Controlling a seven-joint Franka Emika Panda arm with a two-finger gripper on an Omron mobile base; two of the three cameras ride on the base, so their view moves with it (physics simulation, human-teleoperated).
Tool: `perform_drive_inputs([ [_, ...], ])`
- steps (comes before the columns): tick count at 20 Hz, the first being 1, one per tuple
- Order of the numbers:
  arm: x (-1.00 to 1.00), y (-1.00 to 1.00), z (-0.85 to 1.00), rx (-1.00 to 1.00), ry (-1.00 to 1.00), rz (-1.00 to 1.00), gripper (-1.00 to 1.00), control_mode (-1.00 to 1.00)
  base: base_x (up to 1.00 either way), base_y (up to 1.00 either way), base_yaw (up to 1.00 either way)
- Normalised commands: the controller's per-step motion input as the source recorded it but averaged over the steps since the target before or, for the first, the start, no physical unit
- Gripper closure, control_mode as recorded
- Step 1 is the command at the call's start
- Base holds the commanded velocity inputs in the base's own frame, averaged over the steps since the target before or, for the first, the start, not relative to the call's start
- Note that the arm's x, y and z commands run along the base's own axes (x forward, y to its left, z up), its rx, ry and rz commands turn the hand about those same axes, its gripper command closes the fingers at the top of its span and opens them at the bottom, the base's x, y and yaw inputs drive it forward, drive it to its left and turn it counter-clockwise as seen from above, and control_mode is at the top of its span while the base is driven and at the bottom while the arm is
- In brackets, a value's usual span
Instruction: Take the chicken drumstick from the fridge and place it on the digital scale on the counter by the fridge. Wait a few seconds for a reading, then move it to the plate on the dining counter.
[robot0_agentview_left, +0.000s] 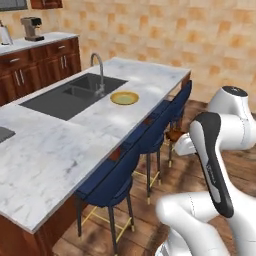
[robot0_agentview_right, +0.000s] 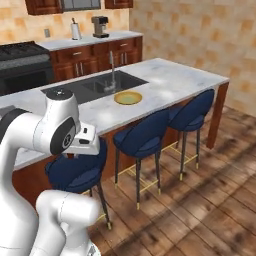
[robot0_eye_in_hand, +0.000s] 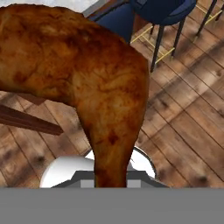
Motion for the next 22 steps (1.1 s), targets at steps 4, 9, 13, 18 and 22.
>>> perform_drive_inputs([
  [4,0.0,0.0,0.0,0.0,0.0,0.0,1.0,1.0,0.57,-1.0,0.41],
  [9,0.0,0.0,0.0,0.0,0.0,0.0,1.0,1.0,0.52,-1.0,0.36],
  [13,0.0,0.0,0.0,0.0,0.0,0.0,1.0,1.0,0.6,-1.0,0.32],
  [18,0.0,0.0,0.0,0.0,0.0,0.0,1.0,1.0,0.66,-0.89,0.4],
  [22,0.0,0.0,0.0,0.0,0.0,0.0,1.0,1.0,0.67,-0.66,0.46],
])
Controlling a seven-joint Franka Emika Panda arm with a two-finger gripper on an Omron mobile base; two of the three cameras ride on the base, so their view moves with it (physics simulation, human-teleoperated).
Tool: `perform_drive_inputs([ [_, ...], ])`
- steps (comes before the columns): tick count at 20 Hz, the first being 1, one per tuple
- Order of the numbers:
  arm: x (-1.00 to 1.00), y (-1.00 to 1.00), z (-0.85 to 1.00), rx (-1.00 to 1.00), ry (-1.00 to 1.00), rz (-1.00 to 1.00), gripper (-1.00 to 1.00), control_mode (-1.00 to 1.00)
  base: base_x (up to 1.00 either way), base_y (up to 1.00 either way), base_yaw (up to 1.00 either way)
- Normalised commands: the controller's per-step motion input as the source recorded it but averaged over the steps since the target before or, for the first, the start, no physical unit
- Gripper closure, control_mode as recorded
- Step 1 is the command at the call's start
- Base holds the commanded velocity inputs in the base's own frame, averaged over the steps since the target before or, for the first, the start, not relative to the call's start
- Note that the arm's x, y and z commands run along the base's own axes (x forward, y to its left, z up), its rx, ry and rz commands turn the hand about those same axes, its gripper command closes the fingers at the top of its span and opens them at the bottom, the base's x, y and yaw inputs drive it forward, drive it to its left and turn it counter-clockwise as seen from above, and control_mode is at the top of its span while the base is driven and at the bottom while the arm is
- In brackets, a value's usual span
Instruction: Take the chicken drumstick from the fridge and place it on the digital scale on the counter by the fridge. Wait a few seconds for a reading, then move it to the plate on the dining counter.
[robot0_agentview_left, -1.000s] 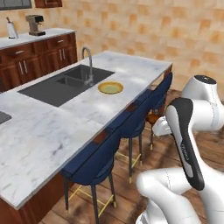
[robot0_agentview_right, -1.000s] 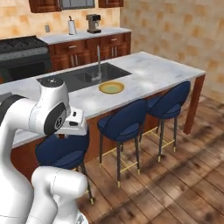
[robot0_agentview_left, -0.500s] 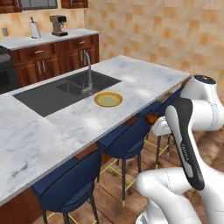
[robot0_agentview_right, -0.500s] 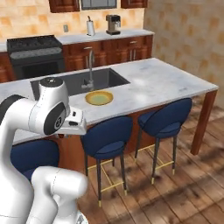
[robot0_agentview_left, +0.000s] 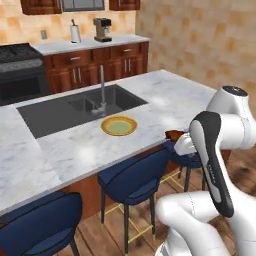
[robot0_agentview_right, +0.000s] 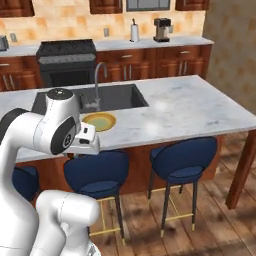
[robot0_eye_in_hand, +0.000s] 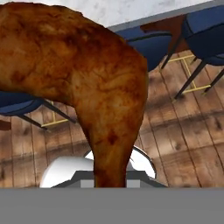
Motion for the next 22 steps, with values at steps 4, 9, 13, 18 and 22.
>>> perform_drive_inputs([
  [4,0.0,0.0,0.0,0.0,0.0,0.0,1.0,1.0,0.68,-0.53,0.47],
  [9,0.0,0.0,0.0,0.0,0.0,0.0,1.0,1.0,0.58,-0.44,0.4],
  [13,0.0,0.0,0.0,0.0,0.0,0.0,1.0,1.0,0.42,-0.25,0.3],
  [18,0.0,0.0,0.0,0.0,0.0,0.0,1.0,1.0,0.9,0.0,0.21],
  [22,0.0,0.0,0.0,0.0,0.0,0.0,1.0,1.0,1.0,0.0,0.18],
])
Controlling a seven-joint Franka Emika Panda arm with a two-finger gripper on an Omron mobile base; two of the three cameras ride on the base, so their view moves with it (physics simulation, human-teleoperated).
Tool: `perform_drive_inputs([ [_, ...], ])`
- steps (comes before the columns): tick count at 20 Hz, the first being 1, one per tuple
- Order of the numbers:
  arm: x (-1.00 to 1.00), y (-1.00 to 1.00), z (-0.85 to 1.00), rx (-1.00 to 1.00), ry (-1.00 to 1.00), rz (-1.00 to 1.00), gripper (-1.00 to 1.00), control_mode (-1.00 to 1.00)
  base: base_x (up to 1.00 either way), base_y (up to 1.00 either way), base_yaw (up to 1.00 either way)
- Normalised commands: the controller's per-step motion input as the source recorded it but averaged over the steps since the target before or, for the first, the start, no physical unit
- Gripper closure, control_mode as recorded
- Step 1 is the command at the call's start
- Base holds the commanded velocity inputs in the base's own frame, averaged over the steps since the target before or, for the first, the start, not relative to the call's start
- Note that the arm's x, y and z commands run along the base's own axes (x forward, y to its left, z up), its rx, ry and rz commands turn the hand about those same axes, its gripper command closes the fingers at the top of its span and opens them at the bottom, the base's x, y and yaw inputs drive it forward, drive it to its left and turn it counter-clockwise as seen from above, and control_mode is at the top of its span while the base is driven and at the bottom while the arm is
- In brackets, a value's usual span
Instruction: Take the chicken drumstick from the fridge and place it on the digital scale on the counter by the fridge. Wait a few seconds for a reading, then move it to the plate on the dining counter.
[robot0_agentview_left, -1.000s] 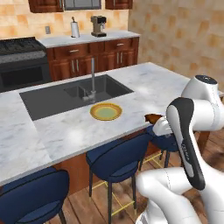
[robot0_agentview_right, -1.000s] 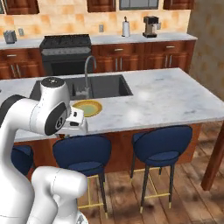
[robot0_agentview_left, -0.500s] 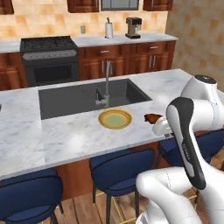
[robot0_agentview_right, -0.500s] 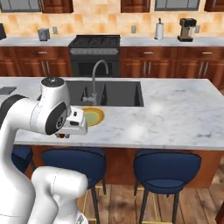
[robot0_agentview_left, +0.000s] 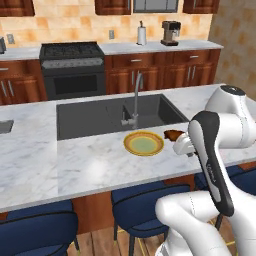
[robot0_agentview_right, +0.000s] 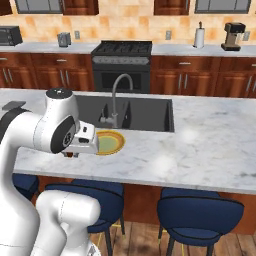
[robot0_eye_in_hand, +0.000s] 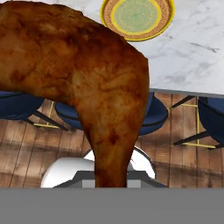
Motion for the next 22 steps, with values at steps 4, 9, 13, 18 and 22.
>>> perform_drive_inputs([
  [4,0.0,0.0,0.0,0.0,0.0,0.0,1.0,1.0,0.52,-0.02,0.09],
  [9,0.0,0.0,0.0,0.0,0.0,0.0,1.0,1.0,0.0,0.0,0.0],
  [13,0.0,0.0,0.0,0.0,0.0,0.0,1.0,1.0,0.0,0.0,0.0],
  [18,0.29,0.02,-0.02,0.0,0.05,0.0,1.0,-1.0,0.02,0.0,0.0],
  [22,0.91,0.0,-0.03,0.0,0.21,0.0,1.0,-1.0,0.0,0.0,0.0],
])
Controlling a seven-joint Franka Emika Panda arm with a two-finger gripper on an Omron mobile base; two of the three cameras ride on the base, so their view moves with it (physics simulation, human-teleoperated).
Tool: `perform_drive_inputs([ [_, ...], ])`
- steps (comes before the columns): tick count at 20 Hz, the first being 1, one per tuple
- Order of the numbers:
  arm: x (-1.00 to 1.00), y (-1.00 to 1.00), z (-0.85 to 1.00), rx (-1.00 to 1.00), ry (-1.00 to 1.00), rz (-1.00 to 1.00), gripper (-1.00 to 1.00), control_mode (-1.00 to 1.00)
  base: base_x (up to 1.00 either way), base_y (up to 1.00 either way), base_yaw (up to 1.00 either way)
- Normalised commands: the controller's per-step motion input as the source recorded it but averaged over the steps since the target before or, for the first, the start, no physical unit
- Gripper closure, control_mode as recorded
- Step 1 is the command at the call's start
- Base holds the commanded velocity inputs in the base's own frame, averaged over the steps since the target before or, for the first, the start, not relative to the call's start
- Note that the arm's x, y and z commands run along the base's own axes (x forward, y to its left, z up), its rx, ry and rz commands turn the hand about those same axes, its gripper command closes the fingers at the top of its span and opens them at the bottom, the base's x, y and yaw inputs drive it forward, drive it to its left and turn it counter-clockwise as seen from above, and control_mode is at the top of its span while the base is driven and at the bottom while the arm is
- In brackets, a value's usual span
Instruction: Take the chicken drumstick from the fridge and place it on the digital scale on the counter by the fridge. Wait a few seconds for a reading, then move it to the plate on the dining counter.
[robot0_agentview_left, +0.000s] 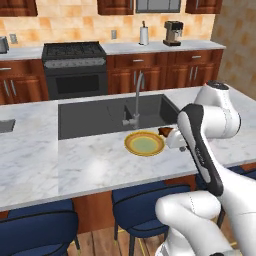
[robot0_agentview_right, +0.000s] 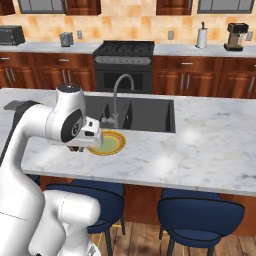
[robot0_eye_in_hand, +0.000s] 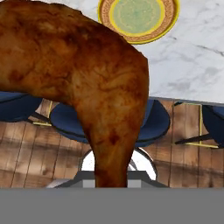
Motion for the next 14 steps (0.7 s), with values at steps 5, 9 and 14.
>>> perform_drive_inputs([
  [5,0.97,0.0,-0.13,0.0,0.18,0.0,1.0,-1.0,0.0,0.0,0.0],
  [9,1.0,0.05,-0.42,0.0,0.02,0.0,1.0,-1.0,0.0,0.0,0.0],
  [14,0.96,0.05,-0.71,0.0,0.0,0.0,1.0,-1.0,0.0,0.0,0.0],
])
